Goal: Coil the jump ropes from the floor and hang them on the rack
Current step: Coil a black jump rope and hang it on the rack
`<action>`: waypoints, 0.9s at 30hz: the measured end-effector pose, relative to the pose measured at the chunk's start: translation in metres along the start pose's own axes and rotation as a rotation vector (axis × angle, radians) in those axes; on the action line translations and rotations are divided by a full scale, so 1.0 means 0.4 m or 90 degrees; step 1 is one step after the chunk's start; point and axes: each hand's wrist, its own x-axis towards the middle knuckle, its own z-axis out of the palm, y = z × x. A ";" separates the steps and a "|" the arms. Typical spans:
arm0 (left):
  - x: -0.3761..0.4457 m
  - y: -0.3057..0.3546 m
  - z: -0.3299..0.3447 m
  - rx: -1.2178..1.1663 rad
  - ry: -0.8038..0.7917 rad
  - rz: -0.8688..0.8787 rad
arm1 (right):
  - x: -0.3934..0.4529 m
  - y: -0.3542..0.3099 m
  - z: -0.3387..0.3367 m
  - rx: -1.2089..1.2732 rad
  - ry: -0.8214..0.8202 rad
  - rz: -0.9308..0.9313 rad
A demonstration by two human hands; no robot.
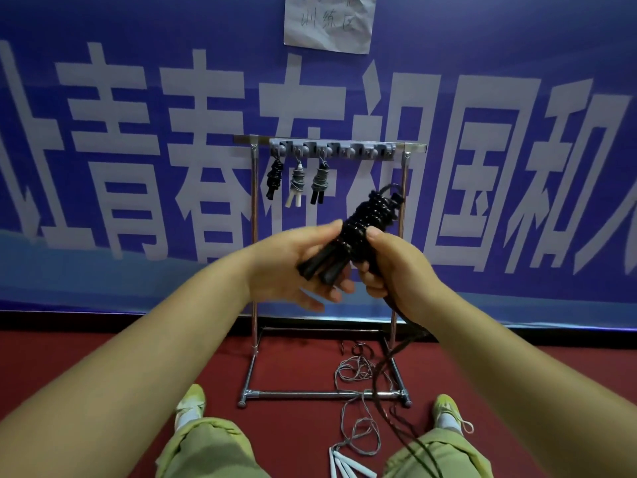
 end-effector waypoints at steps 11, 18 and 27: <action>0.014 -0.019 0.043 -0.187 -0.102 -0.014 | -0.023 -0.015 -0.039 -0.254 -0.060 -0.067; 0.007 -0.011 0.064 0.017 0.054 0.001 | -0.039 -0.032 -0.043 -0.332 -0.079 0.012; 0.034 -0.019 0.064 0.214 0.170 0.004 | -0.023 -0.022 -0.040 -0.385 -0.059 0.090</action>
